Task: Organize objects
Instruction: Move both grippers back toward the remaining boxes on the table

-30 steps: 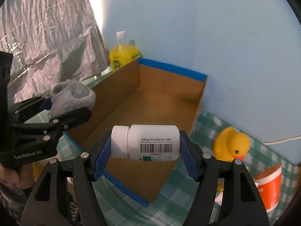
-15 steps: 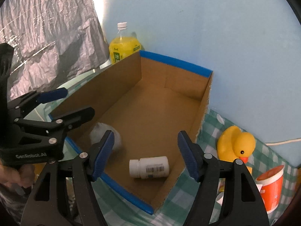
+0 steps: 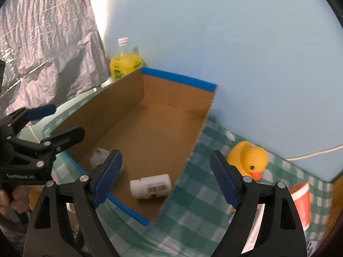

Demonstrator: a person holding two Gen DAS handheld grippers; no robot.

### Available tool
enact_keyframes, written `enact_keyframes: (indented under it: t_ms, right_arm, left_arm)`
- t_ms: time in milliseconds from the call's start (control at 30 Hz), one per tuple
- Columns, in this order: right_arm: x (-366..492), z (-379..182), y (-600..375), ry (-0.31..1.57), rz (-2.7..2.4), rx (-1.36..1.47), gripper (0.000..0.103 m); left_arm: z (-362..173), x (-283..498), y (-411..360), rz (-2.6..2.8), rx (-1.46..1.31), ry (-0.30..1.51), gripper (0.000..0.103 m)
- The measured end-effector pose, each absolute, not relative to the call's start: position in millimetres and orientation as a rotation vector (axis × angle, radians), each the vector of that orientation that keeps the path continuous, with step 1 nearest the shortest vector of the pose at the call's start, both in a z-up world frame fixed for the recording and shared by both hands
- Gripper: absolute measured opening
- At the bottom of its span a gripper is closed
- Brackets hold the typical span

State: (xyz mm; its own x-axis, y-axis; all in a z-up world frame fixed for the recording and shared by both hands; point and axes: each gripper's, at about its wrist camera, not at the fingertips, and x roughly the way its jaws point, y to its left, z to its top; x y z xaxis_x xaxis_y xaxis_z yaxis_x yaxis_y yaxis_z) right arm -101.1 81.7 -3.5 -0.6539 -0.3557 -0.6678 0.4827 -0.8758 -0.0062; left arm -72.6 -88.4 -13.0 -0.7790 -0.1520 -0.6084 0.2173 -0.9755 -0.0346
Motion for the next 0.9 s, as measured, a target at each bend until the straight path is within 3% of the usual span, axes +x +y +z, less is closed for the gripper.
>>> enact_keyframes:
  t_ms: [900]
  right_arm:
    - [-66.9,-9.5,209.5,0.142,-2.689,1.016,0.085]
  left_arm:
    - [-7.6,-71.7,14.0,-2.973,0.997,0.027,0.102]
